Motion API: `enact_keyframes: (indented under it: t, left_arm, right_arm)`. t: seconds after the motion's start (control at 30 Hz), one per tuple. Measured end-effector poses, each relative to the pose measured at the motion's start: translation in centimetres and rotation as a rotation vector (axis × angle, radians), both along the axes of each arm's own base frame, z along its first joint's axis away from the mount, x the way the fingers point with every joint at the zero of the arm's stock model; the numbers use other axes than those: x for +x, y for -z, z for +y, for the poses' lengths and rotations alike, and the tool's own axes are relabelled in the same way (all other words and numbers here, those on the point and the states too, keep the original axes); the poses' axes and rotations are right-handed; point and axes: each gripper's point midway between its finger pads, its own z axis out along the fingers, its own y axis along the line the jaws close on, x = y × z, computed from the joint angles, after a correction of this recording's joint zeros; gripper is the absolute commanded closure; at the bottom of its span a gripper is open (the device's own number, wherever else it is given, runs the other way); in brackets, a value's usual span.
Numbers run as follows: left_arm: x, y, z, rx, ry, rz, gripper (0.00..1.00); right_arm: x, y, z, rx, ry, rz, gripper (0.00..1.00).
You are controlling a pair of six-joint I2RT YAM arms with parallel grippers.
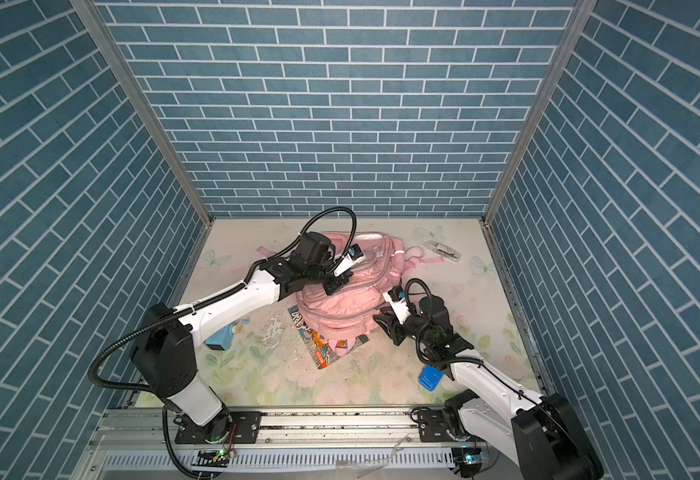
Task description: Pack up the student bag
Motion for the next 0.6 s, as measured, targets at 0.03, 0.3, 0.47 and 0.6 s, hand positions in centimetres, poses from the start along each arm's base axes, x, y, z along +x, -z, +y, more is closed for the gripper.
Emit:
enact_keyframes:
  t: [0.03,0.3,0.47,0.6]
  left_arm:
    - [0.0,0.0,0.0,-0.002,0.0,0.001,1.0]
    - [0.0,-0.4,0.1,-0.017,0.004,0.003,1.0]
    - [-0.1,-0.5,0.0,-0.025,0.007,0.011,1.0]
    - [-0.3,-0.6,-0.2,-0.041,0.01,0.022,1.0]
  right_arm:
    - [0.0,-0.1,0.0,0.003,0.0,-0.002,0.63]
    - [0.1,0.6,-0.2,0.005,0.007,0.016,0.65]
    - [0.5,1.5,-0.3,0.005,0.01,0.051,0.68]
    - [0.5,2.2,0.0,0.007,-0.011,0.075,0.71]
